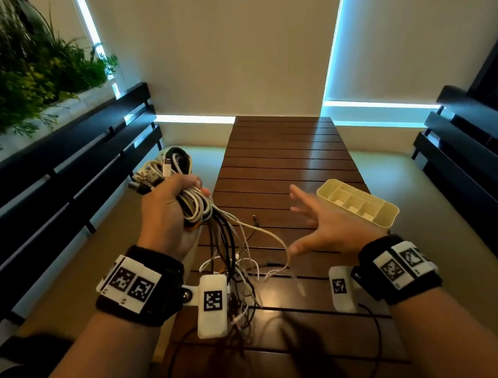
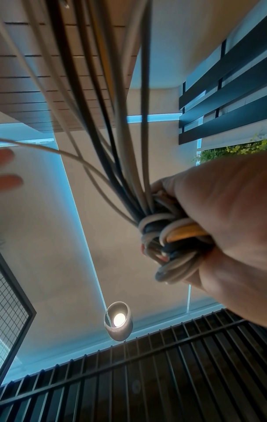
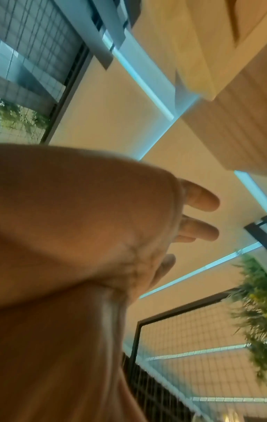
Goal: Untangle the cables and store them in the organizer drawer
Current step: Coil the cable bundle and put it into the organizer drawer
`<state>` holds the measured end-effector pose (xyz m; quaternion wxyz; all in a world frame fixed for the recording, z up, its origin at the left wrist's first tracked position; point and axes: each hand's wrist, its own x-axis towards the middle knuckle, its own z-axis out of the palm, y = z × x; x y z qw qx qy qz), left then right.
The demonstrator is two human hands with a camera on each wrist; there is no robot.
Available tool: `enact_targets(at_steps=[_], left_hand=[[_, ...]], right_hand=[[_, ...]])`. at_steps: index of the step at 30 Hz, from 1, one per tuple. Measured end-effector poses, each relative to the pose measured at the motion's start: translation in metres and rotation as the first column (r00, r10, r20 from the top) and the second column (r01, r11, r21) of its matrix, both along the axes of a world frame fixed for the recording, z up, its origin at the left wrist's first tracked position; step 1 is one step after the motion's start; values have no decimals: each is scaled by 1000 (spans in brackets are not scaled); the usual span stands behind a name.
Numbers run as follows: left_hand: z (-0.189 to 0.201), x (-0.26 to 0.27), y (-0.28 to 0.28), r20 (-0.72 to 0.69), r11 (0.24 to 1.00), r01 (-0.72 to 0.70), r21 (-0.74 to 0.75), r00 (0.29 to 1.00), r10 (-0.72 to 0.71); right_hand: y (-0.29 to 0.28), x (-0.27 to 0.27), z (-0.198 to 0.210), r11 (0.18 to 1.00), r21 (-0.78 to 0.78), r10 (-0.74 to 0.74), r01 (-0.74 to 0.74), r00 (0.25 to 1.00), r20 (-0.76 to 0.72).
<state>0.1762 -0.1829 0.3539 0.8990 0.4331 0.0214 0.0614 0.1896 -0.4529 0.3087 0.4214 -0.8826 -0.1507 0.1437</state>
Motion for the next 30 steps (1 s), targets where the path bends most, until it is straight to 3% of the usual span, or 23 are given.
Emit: enact_targets(at_steps=[5,8,12,14,19,22,25,29,30], left_hand=[[5,-14,-27,-4,993,117,31,993,-117],[7,-21,-45,-22,968,248,-31,968,-248],[16,-21,-49,31,952,298,-71,954,-297],[19,-21,-42,51,947,311,-84,950,-308],[27,-21,-20,91,929,320,-186,947,-308],[33,-22,-14,127,922,305,-236,951,-282],[41,-23,-13,154,911,320,-259,945,-288],[53,-19,-8,244,904,325,-276,934,-261],[50,-16,-9,234,914,310,-262,939,-251]], right_hand=[[37,-15,39,968,246,1,-59,974,227],[70,-21,35,935,322,113,-151,985,133],[92,-28,24,846,528,100,-76,995,-17],[95,-34,28,876,480,86,-58,996,-37],[87,-32,26,982,181,38,-45,998,44],[79,-19,22,1000,1,-19,19,980,198],[75,0,33,992,-40,-89,124,870,485],[75,27,55,973,-63,-68,224,532,844],[76,31,53,967,-69,-64,245,496,866]])
